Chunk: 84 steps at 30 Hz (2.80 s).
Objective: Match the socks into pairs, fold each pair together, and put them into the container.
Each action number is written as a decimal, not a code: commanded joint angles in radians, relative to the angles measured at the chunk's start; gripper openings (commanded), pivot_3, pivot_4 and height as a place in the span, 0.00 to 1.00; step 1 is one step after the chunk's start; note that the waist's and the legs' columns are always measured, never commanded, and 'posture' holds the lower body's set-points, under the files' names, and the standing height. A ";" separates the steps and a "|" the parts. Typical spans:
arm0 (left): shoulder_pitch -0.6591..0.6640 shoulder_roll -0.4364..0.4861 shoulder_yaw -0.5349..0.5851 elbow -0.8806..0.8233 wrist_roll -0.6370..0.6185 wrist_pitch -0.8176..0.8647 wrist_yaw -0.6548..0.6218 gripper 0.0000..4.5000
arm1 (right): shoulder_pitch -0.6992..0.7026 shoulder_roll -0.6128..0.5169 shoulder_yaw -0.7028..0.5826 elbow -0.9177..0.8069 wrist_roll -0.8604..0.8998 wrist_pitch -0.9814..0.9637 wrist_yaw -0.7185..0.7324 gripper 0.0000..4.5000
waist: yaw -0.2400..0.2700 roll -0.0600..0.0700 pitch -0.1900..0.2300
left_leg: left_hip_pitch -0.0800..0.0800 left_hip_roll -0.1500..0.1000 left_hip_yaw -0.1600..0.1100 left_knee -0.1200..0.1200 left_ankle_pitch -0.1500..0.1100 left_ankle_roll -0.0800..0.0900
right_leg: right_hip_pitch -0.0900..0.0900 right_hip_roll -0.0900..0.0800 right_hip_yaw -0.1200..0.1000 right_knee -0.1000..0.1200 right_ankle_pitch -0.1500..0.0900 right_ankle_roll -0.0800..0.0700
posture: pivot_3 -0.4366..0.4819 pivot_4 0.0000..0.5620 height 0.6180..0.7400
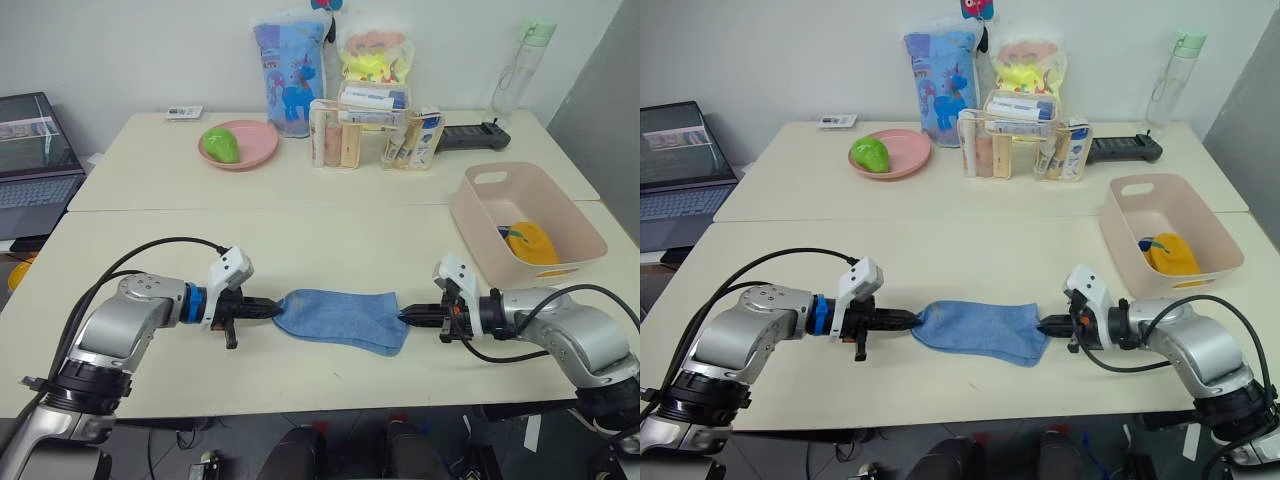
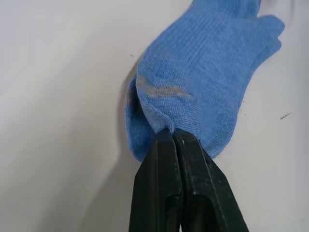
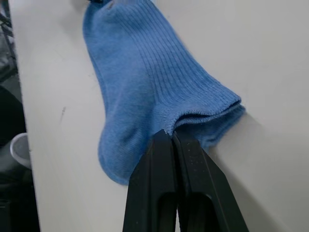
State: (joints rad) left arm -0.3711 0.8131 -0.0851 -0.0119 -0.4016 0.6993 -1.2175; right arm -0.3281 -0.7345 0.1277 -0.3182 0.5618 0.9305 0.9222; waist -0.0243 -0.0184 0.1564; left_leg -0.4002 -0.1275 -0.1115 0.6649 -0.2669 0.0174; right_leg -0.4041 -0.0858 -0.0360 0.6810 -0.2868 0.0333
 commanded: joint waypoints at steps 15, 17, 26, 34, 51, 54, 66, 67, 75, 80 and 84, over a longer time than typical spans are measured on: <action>-0.047 0.046 0.041 -0.015 -0.062 0.078 -0.013 0.00 | 0.006 0.010 -0.134 -0.099 0.248 0.180 -0.043 0.01 | 0.000 0.000 0.000 | 0.000 0.000 0.000 0.000 0.000 0.000 | 0.000 0.000 0.000 0.000 0.000 0.000 | 0.48 0.27 1.00; -0.046 0.047 0.038 -0.010 -0.055 0.071 -0.011 0.00 | 0.007 0.005 -0.127 -0.090 0.226 0.163 -0.055 0.01 | 0.000 0.000 0.000 | 0.000 0.000 0.000 0.000 0.000 0.000 | 0.000 0.000 0.000 0.000 0.000 0.000 | 0.48 0.27 1.00; -0.032 0.045 0.020 -0.009 -0.037 0.053 -0.011 0.00 | -0.029 0.024 -0.085 -0.035 0.169 0.121 -0.079 0.01 | -0.001 0.000 0.000 | 0.000 0.000 0.000 0.000 0.000 0.000 | 0.000 0.000 0.000 0.000 0.000 0.000 | 0.48 0.27 1.00; -0.024 0.046 0.016 -0.009 -0.034 0.042 -0.009 0.00 | -0.025 0.026 -0.071 -0.024 0.151 0.119 -0.076 0.01 | -0.001 0.000 0.000 | 0.000 0.000 0.000 0.000 0.000 0.000 | 0.000 0.000 0.000 0.000 0.000 0.000 | 0.48 0.27 1.00; -0.018 0.029 -0.015 0.003 -0.003 -0.003 -0.005 0.00 | -0.004 -0.002 -0.041 -0.013 0.103 0.093 -0.053 0.01 | 0.000 0.000 0.000 | 0.000 0.000 0.000 0.000 0.000 0.000 | 0.000 0.000 0.000 0.000 0.000 0.000 | 0.48 0.27 1.00; -0.018 0.029 -0.009 0.012 -0.002 -0.018 -0.003 0.00 | -0.014 0.011 -0.036 -0.004 0.097 0.088 -0.058 0.01 | -0.001 0.000 0.000 | 0.000 0.000 0.000 0.000 0.000 0.000 | 0.000 0.000 0.000 0.000 0.000 0.000 | 0.48 0.27 1.00; -0.026 0.022 -0.011 0.036 0.013 -0.075 0.004 0.09 | -0.003 0.009 -0.020 0.004 0.073 0.050 -0.040 0.17 | 0.000 0.000 0.000 | 0.000 0.000 0.000 0.000 0.000 0.000 | 0.000 0.000 0.000 0.000 0.000 0.000 | 0.48 0.27 1.00; -0.025 0.023 -0.010 0.035 0.010 -0.077 -0.004 0.12 | -0.001 0.008 -0.023 0.002 0.074 0.047 -0.038 0.22 | 0.000 0.000 0.000 | 0.000 0.000 0.000 0.000 0.000 0.000 | 0.000 0.000 0.000 0.000 0.000 0.000 | 0.48 0.27 1.00; -0.035 0.063 0.060 0.063 0.016 -0.137 0.012 0.70 | -0.026 -0.020 -0.091 -0.065 0.066 -0.024 -0.044 0.87 | 0.000 0.000 0.000 | 0.000 0.000 0.000 0.000 0.000 0.000 | 0.000 0.000 0.000 0.000 0.000 0.000 | 0.48 0.27 1.00; -0.043 0.017 0.091 -0.028 -0.043 -0.197 -0.003 0.84 | -0.051 -0.006 -0.023 -0.119 -0.012 -0.146 -0.027 0.88 | 0.000 0.000 0.000 | 0.000 0.000 0.000 0.000 0.000 0.000 | 0.000 0.000 0.000 0.000 0.000 0.000 | 0.48 0.27 1.00; -0.027 -0.048 0.060 -0.067 0.005 -0.303 0.030 0.71 | -0.051 0.037 0.075 -0.098 -0.118 -0.252 -0.046 0.68 | 0.000 0.000 0.000 | 0.000 0.000 0.000 0.000 0.000 0.000 | 0.000 0.000 0.000 0.000 0.000 0.000 | 0.48 0.27 1.00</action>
State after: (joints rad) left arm -0.3982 0.7732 -0.0202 -0.0447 -0.4101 0.4462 -1.2003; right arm -0.3745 -0.7094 0.1783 -0.4056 0.4811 0.7318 0.8846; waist -0.0238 -0.0186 0.1563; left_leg -0.4001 -0.1275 -0.1113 0.6651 -0.2668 0.0174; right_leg -0.4039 -0.0858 -0.0361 0.6810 -0.2868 0.0333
